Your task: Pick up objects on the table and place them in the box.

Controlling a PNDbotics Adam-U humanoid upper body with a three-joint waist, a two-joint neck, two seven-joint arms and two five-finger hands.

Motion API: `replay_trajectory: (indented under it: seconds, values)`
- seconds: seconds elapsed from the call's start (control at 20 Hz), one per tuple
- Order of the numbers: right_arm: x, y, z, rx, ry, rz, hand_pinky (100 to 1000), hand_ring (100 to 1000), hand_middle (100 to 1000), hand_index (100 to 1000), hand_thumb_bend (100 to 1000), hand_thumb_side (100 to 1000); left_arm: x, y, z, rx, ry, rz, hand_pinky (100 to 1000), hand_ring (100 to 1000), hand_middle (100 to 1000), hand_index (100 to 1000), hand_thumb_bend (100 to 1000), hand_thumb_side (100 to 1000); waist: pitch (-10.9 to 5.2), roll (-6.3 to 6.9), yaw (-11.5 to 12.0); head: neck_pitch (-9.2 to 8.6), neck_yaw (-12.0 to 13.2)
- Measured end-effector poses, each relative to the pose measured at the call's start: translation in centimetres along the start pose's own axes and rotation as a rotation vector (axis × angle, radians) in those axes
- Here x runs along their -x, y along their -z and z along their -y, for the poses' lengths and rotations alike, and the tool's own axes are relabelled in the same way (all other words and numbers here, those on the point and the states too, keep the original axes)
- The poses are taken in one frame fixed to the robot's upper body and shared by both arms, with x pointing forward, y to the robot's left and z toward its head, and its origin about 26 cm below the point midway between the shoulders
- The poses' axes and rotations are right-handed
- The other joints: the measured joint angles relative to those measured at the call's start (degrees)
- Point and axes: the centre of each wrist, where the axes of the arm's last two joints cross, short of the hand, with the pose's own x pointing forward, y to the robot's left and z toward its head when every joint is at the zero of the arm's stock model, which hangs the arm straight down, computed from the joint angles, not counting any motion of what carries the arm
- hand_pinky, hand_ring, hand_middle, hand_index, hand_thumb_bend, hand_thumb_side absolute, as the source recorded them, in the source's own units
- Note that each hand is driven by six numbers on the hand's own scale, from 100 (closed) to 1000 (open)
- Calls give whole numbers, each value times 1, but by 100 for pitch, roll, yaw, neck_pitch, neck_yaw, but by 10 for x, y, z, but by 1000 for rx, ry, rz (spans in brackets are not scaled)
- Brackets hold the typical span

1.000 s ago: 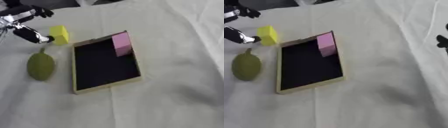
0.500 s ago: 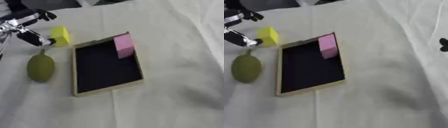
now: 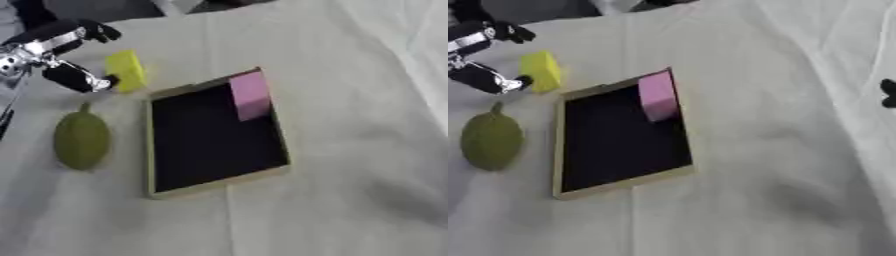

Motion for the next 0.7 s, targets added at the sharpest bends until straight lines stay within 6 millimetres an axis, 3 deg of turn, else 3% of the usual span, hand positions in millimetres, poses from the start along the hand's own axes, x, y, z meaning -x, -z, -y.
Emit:
replay_trajectory:
  seconds: [0.2,0.7]
  values:
    - [-1,2,-1,-6,3,4,928,1000,540,840,100,663,0,2,1,27,-22,-16,967,883,812,914,331,140,38,0,-32,-66,5]
    - [-2,3,-1,-6,3,3,929,1000,540,840,100,663,0,5,4,28,-39,-23,936,837,742,865,206,100,57,0,-34,-90,6]
